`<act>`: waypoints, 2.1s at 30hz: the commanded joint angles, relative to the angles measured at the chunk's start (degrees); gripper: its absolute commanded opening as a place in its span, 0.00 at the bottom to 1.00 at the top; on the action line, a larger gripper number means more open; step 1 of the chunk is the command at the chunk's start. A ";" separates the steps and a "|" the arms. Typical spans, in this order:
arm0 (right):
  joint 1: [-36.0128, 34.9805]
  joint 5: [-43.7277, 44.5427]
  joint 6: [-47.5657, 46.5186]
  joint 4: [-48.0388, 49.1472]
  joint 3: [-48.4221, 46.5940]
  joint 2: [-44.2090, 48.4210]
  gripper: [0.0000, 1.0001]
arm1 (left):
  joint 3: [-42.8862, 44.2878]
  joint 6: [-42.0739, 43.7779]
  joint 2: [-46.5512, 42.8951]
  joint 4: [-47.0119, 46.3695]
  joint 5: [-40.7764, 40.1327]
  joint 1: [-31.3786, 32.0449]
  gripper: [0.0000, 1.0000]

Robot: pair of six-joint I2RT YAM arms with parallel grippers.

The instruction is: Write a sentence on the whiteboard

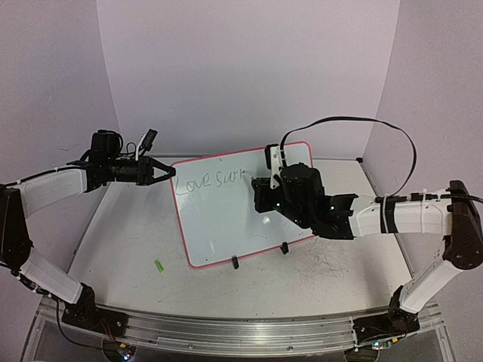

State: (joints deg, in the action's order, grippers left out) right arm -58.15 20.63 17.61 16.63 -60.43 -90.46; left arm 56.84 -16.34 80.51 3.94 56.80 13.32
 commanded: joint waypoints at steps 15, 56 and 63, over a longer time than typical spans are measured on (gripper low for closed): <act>0.02 7.07 1.10 1.56 -4.26 -3.58 0.00 | -0.24 0.87 -1.48 -1.72 1.14 0.39 0.12; -0.38 8.59 5.05 -2.07 -0.43 -1.68 0.00 | -0.38 0.95 -2.25 -1.73 1.30 0.34 0.12; 0.19 10.10 5.62 -2.08 -1.93 -2.56 0.00 | -0.42 0.96 -2.02 -1.74 1.22 0.38 0.12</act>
State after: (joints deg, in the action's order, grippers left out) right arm -58.59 27.97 22.49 15.12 -61.25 -94.21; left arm 56.82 -16.34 80.51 3.92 56.76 13.34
